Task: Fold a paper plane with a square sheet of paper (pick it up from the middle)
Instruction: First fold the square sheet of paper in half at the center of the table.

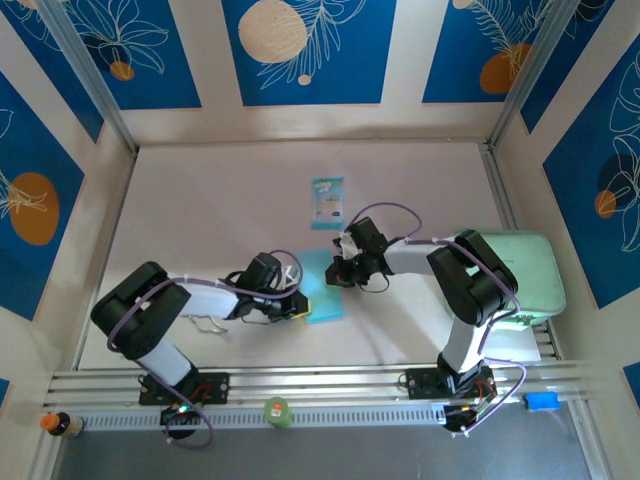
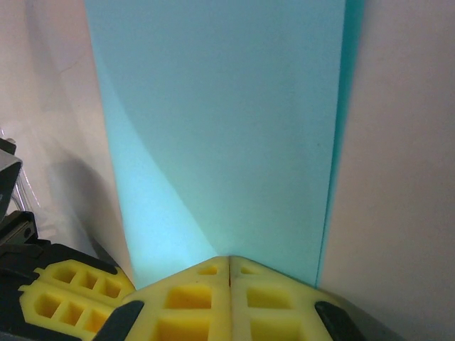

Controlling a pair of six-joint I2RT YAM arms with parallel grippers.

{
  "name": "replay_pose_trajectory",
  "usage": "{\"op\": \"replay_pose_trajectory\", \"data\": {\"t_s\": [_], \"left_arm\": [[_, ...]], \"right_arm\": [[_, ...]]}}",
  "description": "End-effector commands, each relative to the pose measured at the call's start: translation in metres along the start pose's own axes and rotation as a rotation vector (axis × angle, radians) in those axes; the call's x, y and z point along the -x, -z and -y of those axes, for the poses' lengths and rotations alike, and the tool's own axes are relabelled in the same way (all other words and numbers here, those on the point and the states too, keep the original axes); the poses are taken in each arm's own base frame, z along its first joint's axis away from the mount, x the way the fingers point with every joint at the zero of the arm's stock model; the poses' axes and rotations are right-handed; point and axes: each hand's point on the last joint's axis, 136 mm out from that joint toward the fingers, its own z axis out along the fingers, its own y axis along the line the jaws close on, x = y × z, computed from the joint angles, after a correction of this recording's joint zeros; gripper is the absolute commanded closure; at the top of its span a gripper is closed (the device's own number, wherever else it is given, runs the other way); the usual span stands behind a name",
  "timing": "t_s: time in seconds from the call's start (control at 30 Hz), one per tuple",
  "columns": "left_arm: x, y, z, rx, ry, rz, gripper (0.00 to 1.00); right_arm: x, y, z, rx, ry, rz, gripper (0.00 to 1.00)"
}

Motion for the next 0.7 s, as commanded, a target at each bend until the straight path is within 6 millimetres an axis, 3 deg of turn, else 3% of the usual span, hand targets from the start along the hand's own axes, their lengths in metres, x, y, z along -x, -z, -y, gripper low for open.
{"op": "replay_pose_trajectory", "data": {"t_s": [0.0,0.27,0.37,0.5,0.67], "left_arm": [[-0.022,0.006,-0.027,0.108,-0.003,-0.045,0.97],[0.007,0.018,0.036,-0.024,-0.057,0.037,0.94],[0.009,0.013,0.047,-0.067,-0.059,0.029,0.94],[0.002,0.001,0.043,-0.087,-0.041,-0.002,0.94],[-0.016,-0.011,0.003,-0.01,0.006,-0.04,0.94]], "right_arm": [[-0.026,-0.005,0.036,-0.124,-0.082,-0.065,1.0],[-0.026,-0.004,0.036,-0.128,-0.082,-0.065,1.0],[-0.026,-0.004,0.036,-0.127,-0.079,-0.064,1.0],[-0.026,-0.004,0.036,-0.128,-0.081,-0.065,1.0],[-0.026,-0.004,0.036,-0.126,-0.079,-0.063,1.0]]}}
